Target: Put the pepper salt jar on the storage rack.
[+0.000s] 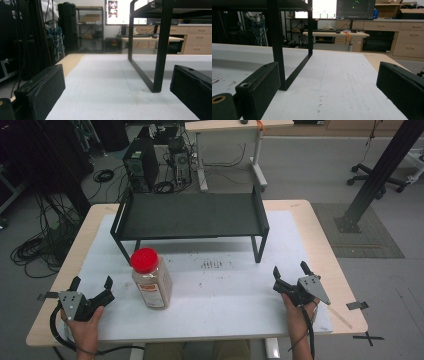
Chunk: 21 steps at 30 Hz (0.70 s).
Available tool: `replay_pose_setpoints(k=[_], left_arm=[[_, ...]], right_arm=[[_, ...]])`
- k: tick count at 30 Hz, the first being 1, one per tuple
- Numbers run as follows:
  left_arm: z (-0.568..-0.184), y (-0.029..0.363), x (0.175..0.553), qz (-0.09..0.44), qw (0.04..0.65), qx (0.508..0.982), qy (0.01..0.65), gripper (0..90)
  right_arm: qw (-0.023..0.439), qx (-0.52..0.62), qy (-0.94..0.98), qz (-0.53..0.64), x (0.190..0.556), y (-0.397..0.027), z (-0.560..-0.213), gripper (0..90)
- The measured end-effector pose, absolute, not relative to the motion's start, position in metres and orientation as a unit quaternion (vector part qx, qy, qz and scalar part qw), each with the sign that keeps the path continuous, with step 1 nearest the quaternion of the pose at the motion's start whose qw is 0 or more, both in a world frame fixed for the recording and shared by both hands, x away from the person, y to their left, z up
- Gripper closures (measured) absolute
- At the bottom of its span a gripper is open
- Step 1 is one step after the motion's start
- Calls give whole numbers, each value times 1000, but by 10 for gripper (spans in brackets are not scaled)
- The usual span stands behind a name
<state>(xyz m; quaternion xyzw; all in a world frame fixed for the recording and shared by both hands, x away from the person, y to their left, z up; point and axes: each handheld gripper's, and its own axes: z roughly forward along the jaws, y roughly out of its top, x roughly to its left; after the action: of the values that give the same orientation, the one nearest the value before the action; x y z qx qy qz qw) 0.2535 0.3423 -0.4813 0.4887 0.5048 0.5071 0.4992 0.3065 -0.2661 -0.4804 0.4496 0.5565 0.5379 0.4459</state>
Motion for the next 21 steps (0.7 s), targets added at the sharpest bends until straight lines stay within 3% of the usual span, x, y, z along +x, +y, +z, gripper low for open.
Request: replay_pose_setpoints(k=[21], left_arm=[[-469, 350, 249, 499, 507, 477, 515, 2]], right_arm=[[444, 448, 555, 542, 306, -267, -480, 55]])
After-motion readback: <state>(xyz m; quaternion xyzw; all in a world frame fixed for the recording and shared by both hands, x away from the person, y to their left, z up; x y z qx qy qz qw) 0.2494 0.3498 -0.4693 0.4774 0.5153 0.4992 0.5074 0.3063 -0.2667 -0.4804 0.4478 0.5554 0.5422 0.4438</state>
